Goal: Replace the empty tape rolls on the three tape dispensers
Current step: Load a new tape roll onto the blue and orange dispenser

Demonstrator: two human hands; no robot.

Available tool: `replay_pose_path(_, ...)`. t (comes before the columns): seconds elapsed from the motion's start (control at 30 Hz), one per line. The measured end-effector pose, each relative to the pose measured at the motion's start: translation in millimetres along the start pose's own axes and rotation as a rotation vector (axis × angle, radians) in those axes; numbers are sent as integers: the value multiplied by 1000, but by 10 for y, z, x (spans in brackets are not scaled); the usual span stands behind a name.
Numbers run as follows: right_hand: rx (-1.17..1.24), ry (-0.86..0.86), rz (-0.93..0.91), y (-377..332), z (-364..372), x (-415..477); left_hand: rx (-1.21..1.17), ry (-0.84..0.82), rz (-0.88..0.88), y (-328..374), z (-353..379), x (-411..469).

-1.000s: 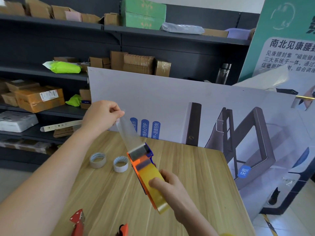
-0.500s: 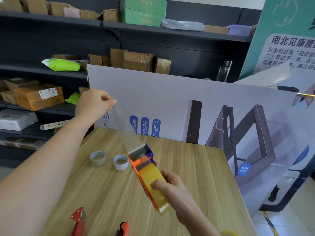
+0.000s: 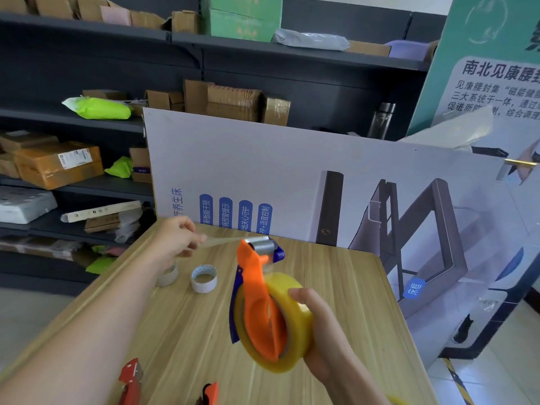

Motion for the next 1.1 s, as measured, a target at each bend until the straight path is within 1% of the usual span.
replay_pose_path(0.13,185,-91,-12,-108,-13,-22,-238,-164,-119,-213,279,-224)
replay_pose_path(0.27,285,-93,-60,-231,-60,-5,-423,-232,-270,-382,525,-513)
replay_pose_path(0.5,335,-55,-65,-292,-113,74,-707,-339,-472,-476,925,-1026)
replay_pose_path(0.67,300,-23,-47,-278,-103,100,-797,-408,-555,-439,1049,-1234)
replay_pose_path(0.77,277,-11,-55,-269,-90,96,-801,-379,-553,-433,1101,-1290)
replay_pose_path(0.87,265,13,-58,-234,-60,91,-893,-211,-531,-454,1156,-1290)
replay_pose_path(0.9,273,24,-58,-220,-50,92,-926,-182,-530,-449,1171,-1298)
replay_pose_path(1.1,302,89,-67,-188,7,93,-1040,-214,-619,-485,1218,-1470)
Point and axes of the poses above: each hand's wrist, its own x-axis towards the middle knuckle, its own z-axis out of the palm, y = z × x, the point moved 3 cm from there along x, towards the middle knuckle, and after that the axes turned 10 degrees about z, right-handed, at the moved point
